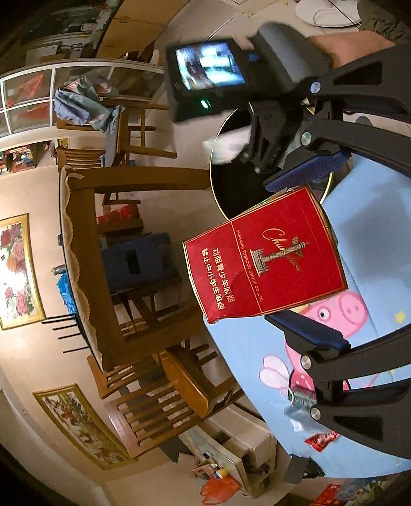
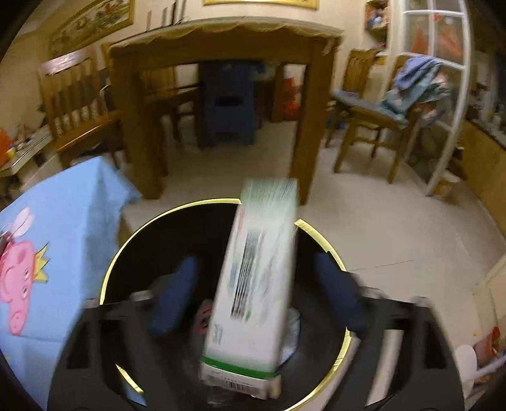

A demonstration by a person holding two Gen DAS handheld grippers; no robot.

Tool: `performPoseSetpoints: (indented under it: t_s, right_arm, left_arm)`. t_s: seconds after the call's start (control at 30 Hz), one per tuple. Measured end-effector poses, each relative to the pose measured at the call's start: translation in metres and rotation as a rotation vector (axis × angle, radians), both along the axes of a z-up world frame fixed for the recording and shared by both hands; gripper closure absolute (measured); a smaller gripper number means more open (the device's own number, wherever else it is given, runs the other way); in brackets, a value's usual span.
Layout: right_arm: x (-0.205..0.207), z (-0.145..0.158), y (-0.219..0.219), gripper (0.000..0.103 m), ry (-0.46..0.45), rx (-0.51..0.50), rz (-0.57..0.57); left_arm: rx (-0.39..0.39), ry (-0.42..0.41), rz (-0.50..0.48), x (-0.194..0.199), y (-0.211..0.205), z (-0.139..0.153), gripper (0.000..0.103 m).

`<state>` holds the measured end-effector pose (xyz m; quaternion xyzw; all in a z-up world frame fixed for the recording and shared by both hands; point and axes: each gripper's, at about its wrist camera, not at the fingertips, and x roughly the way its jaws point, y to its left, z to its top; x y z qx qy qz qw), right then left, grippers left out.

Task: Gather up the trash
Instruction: 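Open the right tool over the bin dropping the box while the left tool drops the cigarette pack in, then grasp the blue face mask with the right tool while the left tool grasps the red candy wrapper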

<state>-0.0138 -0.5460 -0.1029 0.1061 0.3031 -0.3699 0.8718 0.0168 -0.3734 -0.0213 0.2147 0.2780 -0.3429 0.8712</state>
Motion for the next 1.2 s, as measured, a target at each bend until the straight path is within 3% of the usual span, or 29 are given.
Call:
performPoseSetpoints:
  t_s: [0.3, 0.4, 0.5, 0.53, 0.6, 0.93, 1.07, 1.2]
  right_arm:
    - [-0.062, 0.023, -0.031, 0.012, -0.210, 0.019, -0.237]
    - [-0.088, 0.033, -0.034, 0.007, -0.290, -0.017, -0.326]
    - [-0.108, 0.039, -0.039, 0.006, -0.319, -0.029, -0.366]
    - [-0.112, 0.039, -0.041, 0.006, -0.320, -0.028, -0.372]
    - [-0.116, 0.037, -0.043, 0.006, -0.312, -0.024, -0.378]
    - [-0.107, 0.038, -0.043, 0.006, -0.257, -0.036, -0.341]
    - [-0.087, 0.036, -0.032, 0.006, -0.195, -0.080, -0.276]
    - [-0.063, 0.027, -0.019, 0.006, -0.104, -0.108, -0.205]
  left_arm:
    - [0.028, 0.067, -0.060, 0.010, -0.035, -0.023, 0.030]
    - [0.038, 0.080, -0.100, 0.008, -0.049, -0.029, 0.029]
    - [0.050, 0.110, -0.139, 0.008, -0.065, -0.034, 0.027]
    - [0.047, 0.111, -0.137, 0.009, -0.068, -0.035, 0.027]
    - [0.034, 0.124, -0.135, 0.010, -0.069, -0.034, 0.016]
    - [0.016, 0.160, -0.097, 0.022, -0.049, -0.034, 0.016]
    - [0.006, 0.150, -0.080, 0.012, -0.016, -0.034, 0.016]
    - [0.047, 0.160, -0.037, 0.009, 0.031, -0.049, 0.016]
